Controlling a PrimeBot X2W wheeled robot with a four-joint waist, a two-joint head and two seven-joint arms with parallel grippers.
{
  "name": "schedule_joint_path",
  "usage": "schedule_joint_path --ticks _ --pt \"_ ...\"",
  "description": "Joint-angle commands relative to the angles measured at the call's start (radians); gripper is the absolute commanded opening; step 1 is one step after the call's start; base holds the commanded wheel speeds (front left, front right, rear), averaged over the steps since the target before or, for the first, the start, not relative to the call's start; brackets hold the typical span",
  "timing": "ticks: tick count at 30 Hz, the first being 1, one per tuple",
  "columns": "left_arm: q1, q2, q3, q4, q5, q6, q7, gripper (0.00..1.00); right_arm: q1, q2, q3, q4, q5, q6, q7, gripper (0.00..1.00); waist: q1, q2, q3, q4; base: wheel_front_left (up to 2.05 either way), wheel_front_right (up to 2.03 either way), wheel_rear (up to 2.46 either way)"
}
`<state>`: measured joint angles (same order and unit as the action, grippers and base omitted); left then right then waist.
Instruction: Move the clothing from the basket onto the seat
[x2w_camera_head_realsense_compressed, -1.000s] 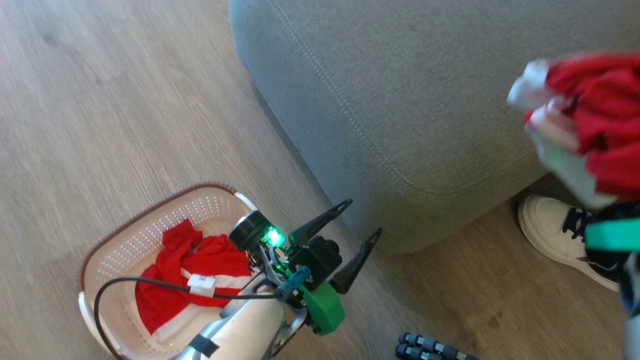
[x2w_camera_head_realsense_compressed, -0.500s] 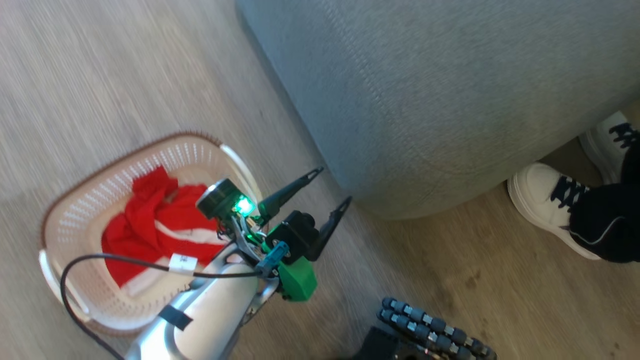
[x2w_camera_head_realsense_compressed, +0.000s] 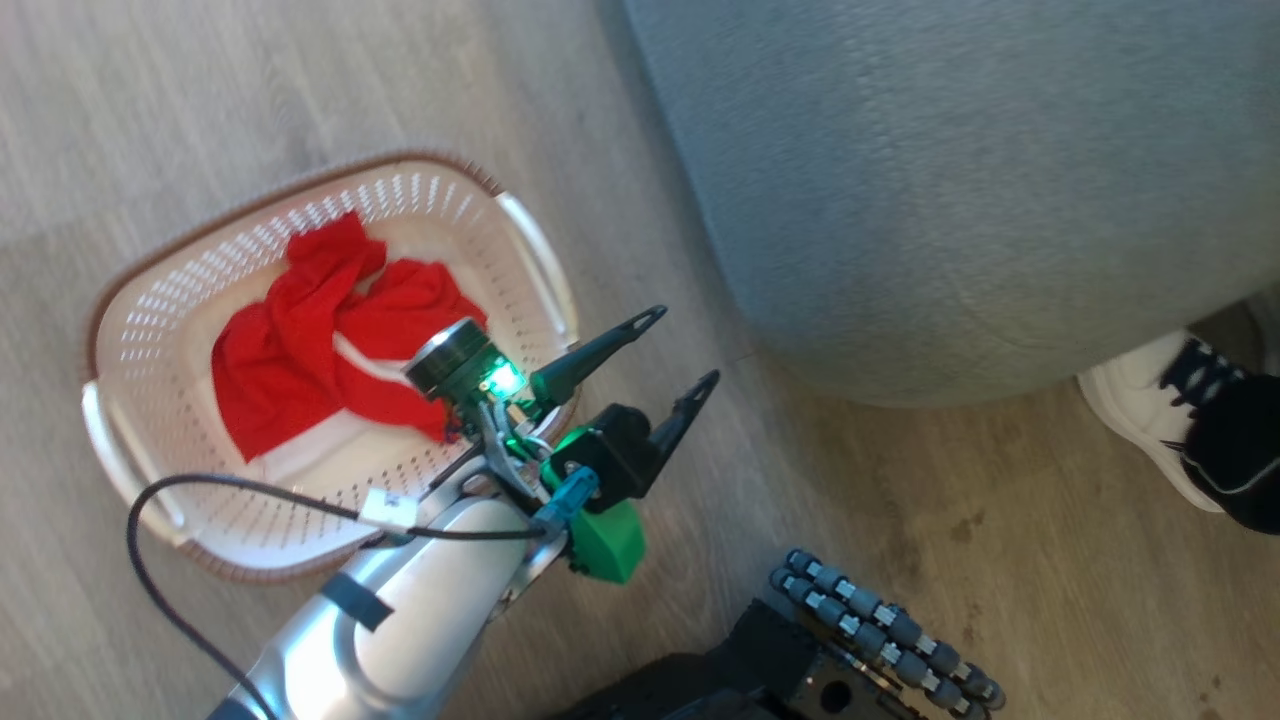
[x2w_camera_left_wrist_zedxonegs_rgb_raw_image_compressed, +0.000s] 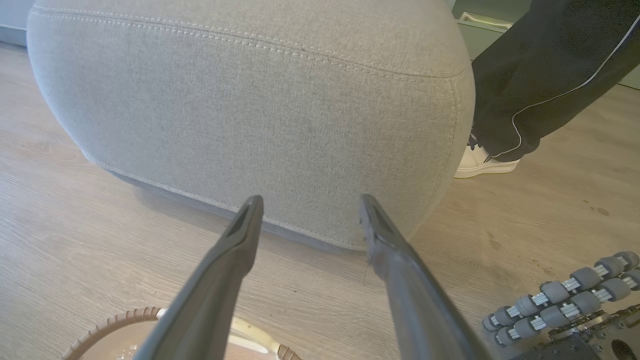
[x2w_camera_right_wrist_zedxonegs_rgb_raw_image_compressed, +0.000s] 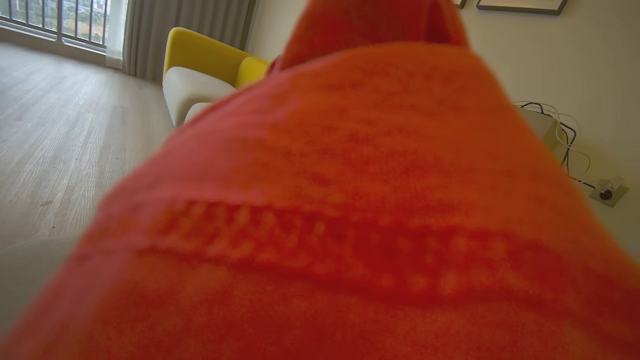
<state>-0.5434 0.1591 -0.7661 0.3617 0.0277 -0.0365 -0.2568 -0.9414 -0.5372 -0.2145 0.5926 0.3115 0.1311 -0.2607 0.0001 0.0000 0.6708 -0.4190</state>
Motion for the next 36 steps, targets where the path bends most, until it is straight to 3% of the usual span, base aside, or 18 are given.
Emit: schedule_joint_path --ticks 1,6,13,18,27,34,35,36 --pt "-0.018 -0.016 0.009 -0.038 0.003 0.009 -0.005 1.0 -0.036 -0.074 -0.002 0.002 0.014 0.0 -0.001 0.0 -0.0001 0.0 0.033 0.033 0.0 0.0 0.0" --pt "-0.04 -0.034 -0.017 -0.04 -0.002 0.015 -0.005 1.0 -0.153 -0.132 0.0 0.159 0.097 0.0 -0.001 0.0 -0.0001 0.0 0.074 0.086 0.0 0.0 0.0" --pt "-0.073 -0.062 -0.045 -0.052 -0.011 0.032 -0.005 1.0 -0.234 -0.185 -0.017 0.287 0.081 0.0 -0.001 0.0 -0.0001 0.0 0.123 0.162 0.0 0.0 0.0" --pt "-0.082 -0.075 -0.059 -0.054 -0.025 0.042 -0.005 1.0 -0.265 -0.165 0.092 0.418 0.127 0.0 0.031 0.0 -0.0001 0.0 0.14 0.197 0.0 0.0 0.0" --pt "-0.103 -0.085 -0.077 -0.046 -0.03 0.051 -0.005 1.0 -0.283 -0.174 0.308 0.489 0.195 0.0 0.106 0.0 -0.0001 0.0 0.163 0.217 0.0 0.0 0.0" --pt "-0.117 -0.09 -0.081 -0.044 -0.037 0.057 -0.005 1.0 -0.257 -0.187 0.4 0.52 0.301 0.0 0.104 0.0 -0.0001 0.0 0.162 0.224 0.0 0.0 0.0" --pt "-0.117 -0.089 -0.08 -0.044 -0.038 0.057 -0.005 1.0 -0.257 -0.191 0.407 0.527 0.31 0.0 0.095 0.11 -0.0001 0.0 0.162 0.222 0.0 0.0 0.0" --pt "-0.117 -0.088 -0.079 -0.043 -0.039 0.058 -0.005 1.0 -0.26 -0.198 0.413 0.535 0.312 0.0 0.078 0.72 -0.0001 0.0 0.161 0.221 0.0 0.0 0.0"
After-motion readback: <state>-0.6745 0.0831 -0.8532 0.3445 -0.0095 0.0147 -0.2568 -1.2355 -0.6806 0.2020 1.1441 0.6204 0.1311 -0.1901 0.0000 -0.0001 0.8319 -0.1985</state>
